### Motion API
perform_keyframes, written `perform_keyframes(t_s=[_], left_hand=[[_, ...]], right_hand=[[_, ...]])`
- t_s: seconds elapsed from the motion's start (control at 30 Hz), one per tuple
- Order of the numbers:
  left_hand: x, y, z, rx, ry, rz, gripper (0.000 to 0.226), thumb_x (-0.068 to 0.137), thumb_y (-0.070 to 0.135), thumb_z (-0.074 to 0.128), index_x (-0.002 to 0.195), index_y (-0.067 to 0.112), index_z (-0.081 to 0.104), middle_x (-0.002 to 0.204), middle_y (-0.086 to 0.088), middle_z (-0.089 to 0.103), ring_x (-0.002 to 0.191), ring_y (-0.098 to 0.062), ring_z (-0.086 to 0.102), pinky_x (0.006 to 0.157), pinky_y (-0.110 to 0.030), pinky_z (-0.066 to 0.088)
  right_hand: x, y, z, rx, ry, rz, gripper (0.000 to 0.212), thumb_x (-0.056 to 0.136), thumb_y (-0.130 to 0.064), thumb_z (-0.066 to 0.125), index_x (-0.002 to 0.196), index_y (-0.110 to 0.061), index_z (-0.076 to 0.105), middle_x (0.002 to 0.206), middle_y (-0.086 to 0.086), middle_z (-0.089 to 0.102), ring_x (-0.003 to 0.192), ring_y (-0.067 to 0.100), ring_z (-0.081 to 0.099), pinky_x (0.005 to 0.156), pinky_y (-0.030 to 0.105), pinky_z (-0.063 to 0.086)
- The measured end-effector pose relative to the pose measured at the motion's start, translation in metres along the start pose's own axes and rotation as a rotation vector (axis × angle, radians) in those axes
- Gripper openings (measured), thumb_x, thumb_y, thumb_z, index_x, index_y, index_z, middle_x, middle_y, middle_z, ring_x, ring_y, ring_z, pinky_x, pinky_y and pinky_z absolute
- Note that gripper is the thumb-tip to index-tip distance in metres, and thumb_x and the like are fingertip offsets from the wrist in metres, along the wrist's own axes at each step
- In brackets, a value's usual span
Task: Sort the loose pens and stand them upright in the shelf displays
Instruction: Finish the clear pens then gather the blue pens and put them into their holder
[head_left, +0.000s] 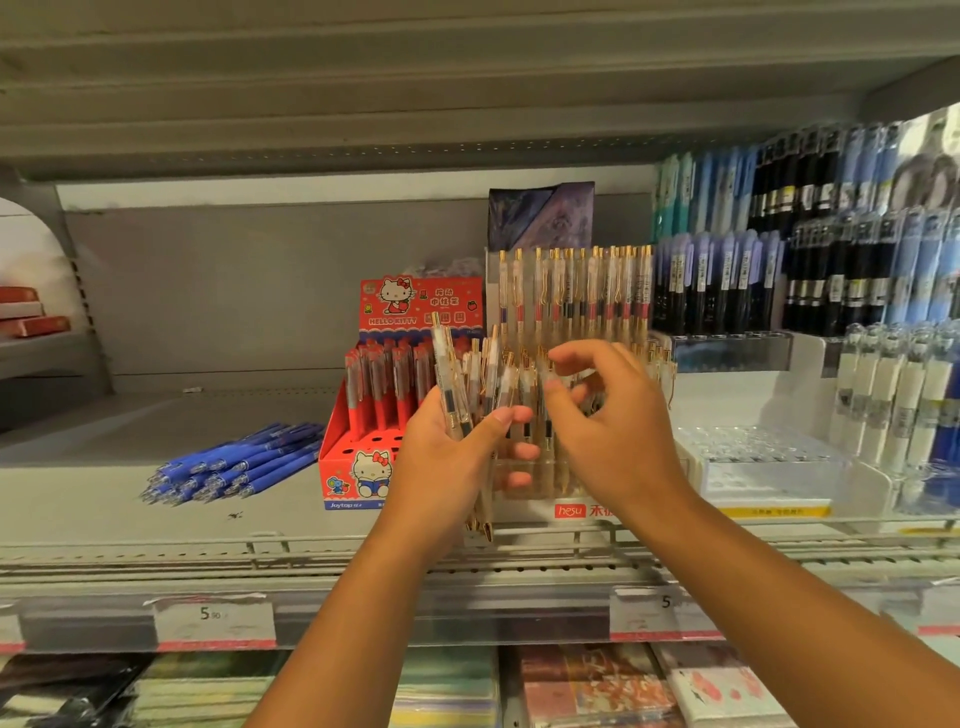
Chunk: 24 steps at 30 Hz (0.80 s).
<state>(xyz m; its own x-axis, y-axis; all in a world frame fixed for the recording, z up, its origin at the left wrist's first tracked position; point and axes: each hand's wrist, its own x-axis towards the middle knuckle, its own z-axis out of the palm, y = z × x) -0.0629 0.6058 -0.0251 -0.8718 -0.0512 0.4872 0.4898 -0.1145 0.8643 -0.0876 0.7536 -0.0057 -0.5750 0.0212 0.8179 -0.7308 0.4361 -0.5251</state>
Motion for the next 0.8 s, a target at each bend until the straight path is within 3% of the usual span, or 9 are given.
perform_keyframes(t_s=[0.13, 0.27, 0.37, 0.57, 0.7, 0.8], left_hand=[[0.0, 0.0, 0.001, -0.012, -0.017, 0.01, 0.028, 0.095, 0.014, 0.061, 0.122, 0.021, 0.055, 0.102, -0.005, 0.075, 0.075, -0.027, 0.072, 0.059, -0.036, 0.06], [-0.001, 0.0, 0.003, -0.011, -0.048, 0.017, 0.035, 0.086, 0.024, 0.067, 0.121, 0.024, 0.058, 0.106, -0.006, 0.074, 0.074, -0.026, 0.071, 0.059, -0.038, 0.06], [-0.001, 0.0, 0.003, -0.008, -0.066, 0.006, 0.03, 0.091, 0.019, 0.064, 0.12, 0.024, 0.058, 0.105, -0.006, 0.074, 0.077, -0.029, 0.072, 0.061, -0.038, 0.06], [0.0, 0.0, 0.004, -0.033, 0.009, -0.026, 0.022, 0.098, 0.013, 0.057, 0.119, 0.018, 0.057, 0.1, -0.01, 0.075, 0.083, -0.034, 0.074, 0.066, -0.041, 0.062], [0.002, -0.002, 0.001, 0.083, 0.065, 0.008, 0.019, 0.099, 0.015, 0.055, 0.119, 0.016, 0.056, 0.092, -0.006, 0.076, 0.085, -0.024, 0.074, 0.072, -0.043, 0.062], [0.001, -0.001, 0.002, -0.032, 0.066, -0.025, 0.018, 0.099, 0.012, 0.055, 0.116, 0.016, 0.054, 0.087, -0.011, 0.075, 0.079, -0.029, 0.074, 0.062, -0.04, 0.062]], right_hand=[[-0.006, -0.01, 0.003, 0.186, -0.078, 0.118, 0.018, 0.09, -0.021, 0.068, 0.105, -0.028, 0.062, 0.093, -0.013, 0.064, 0.081, -0.006, 0.061, 0.064, 0.007, 0.048], [-0.007, -0.015, 0.005, 0.301, -0.123, 0.217, 0.018, 0.087, -0.019, 0.073, 0.1, -0.026, 0.062, 0.085, -0.008, 0.068, 0.063, 0.002, 0.068, 0.05, 0.013, 0.051], [-0.006, -0.014, 0.004, 0.339, -0.13, 0.27, 0.017, 0.086, -0.016, 0.074, 0.098, -0.023, 0.063, 0.081, -0.006, 0.071, 0.058, 0.006, 0.069, 0.045, 0.012, 0.048], [-0.002, -0.01, -0.001, 0.389, -0.101, 0.324, 0.015, 0.087, -0.011, 0.072, 0.097, -0.019, 0.063, 0.071, -0.005, 0.07, 0.061, 0.002, 0.068, 0.048, 0.01, 0.048], [0.004, -0.008, -0.007, 0.396, -0.036, 0.337, 0.017, 0.089, -0.009, 0.069, 0.1, -0.02, 0.062, 0.084, 0.003, 0.069, 0.07, 0.012, 0.071, 0.057, 0.022, 0.057], [0.012, -0.006, -0.016, 0.431, 0.012, 0.327, 0.018, 0.091, -0.006, 0.066, 0.101, -0.019, 0.061, 0.091, 0.006, 0.066, 0.071, 0.013, 0.07, 0.056, 0.023, 0.057]])
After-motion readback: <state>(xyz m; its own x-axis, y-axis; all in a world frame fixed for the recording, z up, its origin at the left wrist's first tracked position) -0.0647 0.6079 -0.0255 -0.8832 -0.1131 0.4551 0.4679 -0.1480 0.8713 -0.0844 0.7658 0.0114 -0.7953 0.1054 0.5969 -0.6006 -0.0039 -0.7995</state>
